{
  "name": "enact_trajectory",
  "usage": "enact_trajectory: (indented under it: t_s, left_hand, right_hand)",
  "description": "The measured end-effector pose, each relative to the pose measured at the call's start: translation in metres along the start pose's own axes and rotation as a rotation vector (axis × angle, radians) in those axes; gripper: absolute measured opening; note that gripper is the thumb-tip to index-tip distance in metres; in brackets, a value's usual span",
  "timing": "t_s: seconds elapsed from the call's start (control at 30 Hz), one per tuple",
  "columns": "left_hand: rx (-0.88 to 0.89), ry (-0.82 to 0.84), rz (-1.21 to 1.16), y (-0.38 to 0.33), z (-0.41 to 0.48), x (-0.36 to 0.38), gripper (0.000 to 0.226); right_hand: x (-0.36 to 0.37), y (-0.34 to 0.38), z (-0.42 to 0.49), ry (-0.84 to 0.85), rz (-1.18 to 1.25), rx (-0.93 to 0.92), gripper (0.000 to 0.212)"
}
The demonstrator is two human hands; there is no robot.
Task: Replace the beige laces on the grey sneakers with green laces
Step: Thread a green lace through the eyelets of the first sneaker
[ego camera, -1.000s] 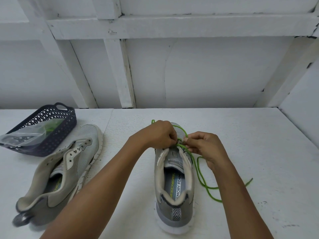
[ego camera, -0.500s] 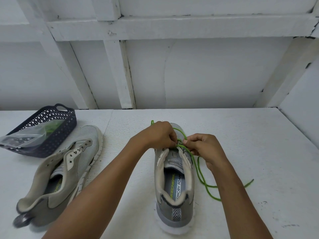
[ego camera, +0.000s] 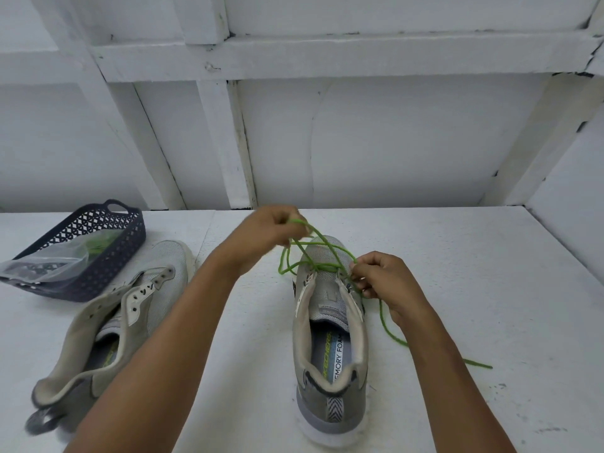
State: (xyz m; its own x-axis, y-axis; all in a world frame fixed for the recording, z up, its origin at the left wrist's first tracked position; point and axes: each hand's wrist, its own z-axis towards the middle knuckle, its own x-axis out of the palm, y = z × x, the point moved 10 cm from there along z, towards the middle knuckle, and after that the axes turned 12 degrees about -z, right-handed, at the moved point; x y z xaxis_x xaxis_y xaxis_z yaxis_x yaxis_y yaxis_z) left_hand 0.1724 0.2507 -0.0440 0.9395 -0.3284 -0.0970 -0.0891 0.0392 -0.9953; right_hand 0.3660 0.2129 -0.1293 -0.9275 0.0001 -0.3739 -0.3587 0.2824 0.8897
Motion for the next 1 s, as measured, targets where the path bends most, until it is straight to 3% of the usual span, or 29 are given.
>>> enact_trajectory:
  t_s: [0.13, 0.3, 0.37, 0.47, 0.6, 0.8, 1.0]
  left_hand:
    - [-0.03, -0.242, -0.474, 0.007, -0.006, -0.04, 0.018]
    - [-0.034, -0.286, -0.628, 0.01, -0.015, -0.052, 0.027]
    - [-0.015, -0.243, -0.506, 0.004, -0.016, -0.05, 0.02]
    - [-0.016, -0.127, -0.146, -0.005, -0.017, -0.031, 0.012]
    - [-0.047, 0.211, 0.332, -0.011, -0.021, 0.027, 0.026]
    - [-0.054, 0.557, 0.749, -0.014, -0.038, 0.085, 0.037]
    - [-0.111, 0.659, 0.895, -0.016, -0.046, 0.102, 0.033]
  right_hand:
    - [-0.003, 0.002, -0.001, -0.014, -0.016, -0.008, 0.011]
    - [-0.009, 0.002, -0.001, -0.055, -0.032, -0.015, 0.009]
    - [-0.015, 0.003, -0.002, -0.13, -0.084, -0.048, 0.007]
    - [-0.021, 0.018, -0.008, -0.25, -0.19, -0.149, 0.006]
    - [-0.025, 0.05, -0.023, -0.319, -0.185, -0.305, 0.01]
    - [0.006, 0.077, -0.039, 0.048, -0.165, -0.505, 0.031]
    - [0.025, 0.097, -0.041, 0.294, -0.049, -0.625, 0.039]
